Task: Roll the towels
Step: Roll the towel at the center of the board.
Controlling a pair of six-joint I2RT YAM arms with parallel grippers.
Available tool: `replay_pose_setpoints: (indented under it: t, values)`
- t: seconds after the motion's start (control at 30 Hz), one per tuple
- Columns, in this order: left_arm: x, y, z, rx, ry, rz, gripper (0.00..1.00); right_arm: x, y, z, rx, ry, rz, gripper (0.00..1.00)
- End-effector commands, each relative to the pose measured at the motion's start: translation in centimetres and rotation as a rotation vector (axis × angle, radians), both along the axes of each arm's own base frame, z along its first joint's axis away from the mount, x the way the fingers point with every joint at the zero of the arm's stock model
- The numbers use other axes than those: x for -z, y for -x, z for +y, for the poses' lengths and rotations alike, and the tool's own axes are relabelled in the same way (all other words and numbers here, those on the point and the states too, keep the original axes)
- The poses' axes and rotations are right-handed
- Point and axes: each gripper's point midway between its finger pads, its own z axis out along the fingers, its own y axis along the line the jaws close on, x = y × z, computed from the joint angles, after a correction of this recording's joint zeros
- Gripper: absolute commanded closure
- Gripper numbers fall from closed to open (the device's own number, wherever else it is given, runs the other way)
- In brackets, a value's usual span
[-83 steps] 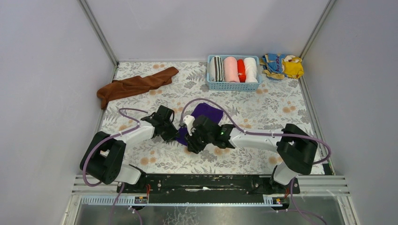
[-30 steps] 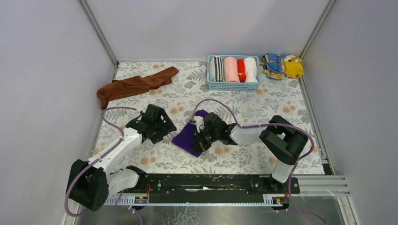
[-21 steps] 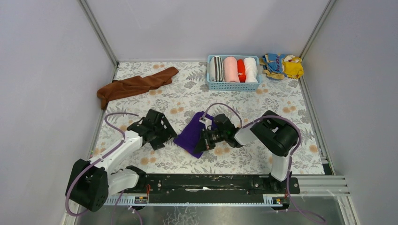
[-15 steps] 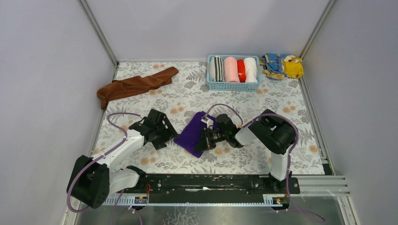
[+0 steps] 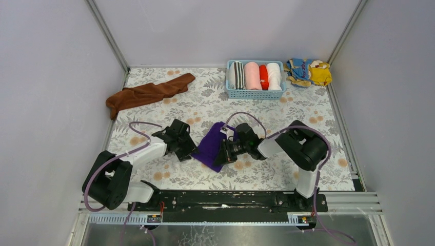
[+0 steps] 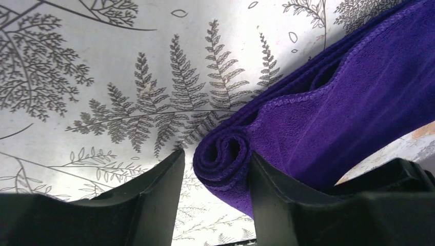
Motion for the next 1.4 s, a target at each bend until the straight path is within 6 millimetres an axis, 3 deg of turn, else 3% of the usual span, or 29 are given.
replay_pose_setpoints:
  t: [0.0, 0.17, 0.37, 0.47, 0.57, 0.77, 0.9, 1.07, 1.13, 1.2, 1.37]
  values:
    - [1.9, 0.3, 0.6, -0.003, -0.055, 0.015, 0.54, -0.9, -1.0, -0.9, -0.008, 0.096, -0.157, 0.77]
    - [2.7, 0.6, 0.9, 0.008, -0.075, 0.035, 0.61, -2.6, -1.3, -1.3, -0.047, 0.249, -0.407, 0.63]
    - [2.8, 0.8, 0.8, 0.018, -0.078, 0.042, 0.63, -5.7, -2.6, -2.2, -0.041, 0.493, -0.838, 0.52]
    - [2.9, 0.9, 0.8, 0.025, -0.078, 0.047, 0.63, -6.8, -2.0, -1.5, -0.075, 0.521, -0.994, 0.49]
    - [2.9, 0.9, 0.8, 0.025, -0.08, 0.047, 0.63, -6.6, -0.9, -0.1, -0.141, 0.536, -1.074, 0.47]
    - [2.9, 0.9, 0.8, 0.03, -0.084, 0.05, 0.62, -4.1, -0.4, 1.2, -0.228, 0.596, -1.114, 0.46]
    - [2.9, 0.9, 0.8, 0.031, -0.084, 0.05, 0.61, -1.2, -0.6, 0.3, -0.276, 0.694, -1.1, 0.46]
    - [2.8, 0.8, 0.8, 0.031, -0.086, 0.047, 0.59, 1.1, -0.3, -1.2, -0.334, 0.767, -1.083, 0.48]
    - [2.8, 0.8, 0.7, 0.034, -0.084, 0.049, 0.58, 1.7, 0.0, -1.5, -0.354, 0.776, -1.07, 0.53]
    - [2.6, 0.6, 0.7, 0.032, -0.081, 0.045, 0.56, 1.9, 0.4, -1.3, -0.37, 0.765, -1.053, 0.68]
    - [0.5, 0.1, 1.2, 0.001, -0.088, -0.01, 0.44, 1.4, 2.9, 1.0, -0.439, 0.582, -0.919, 0.73]
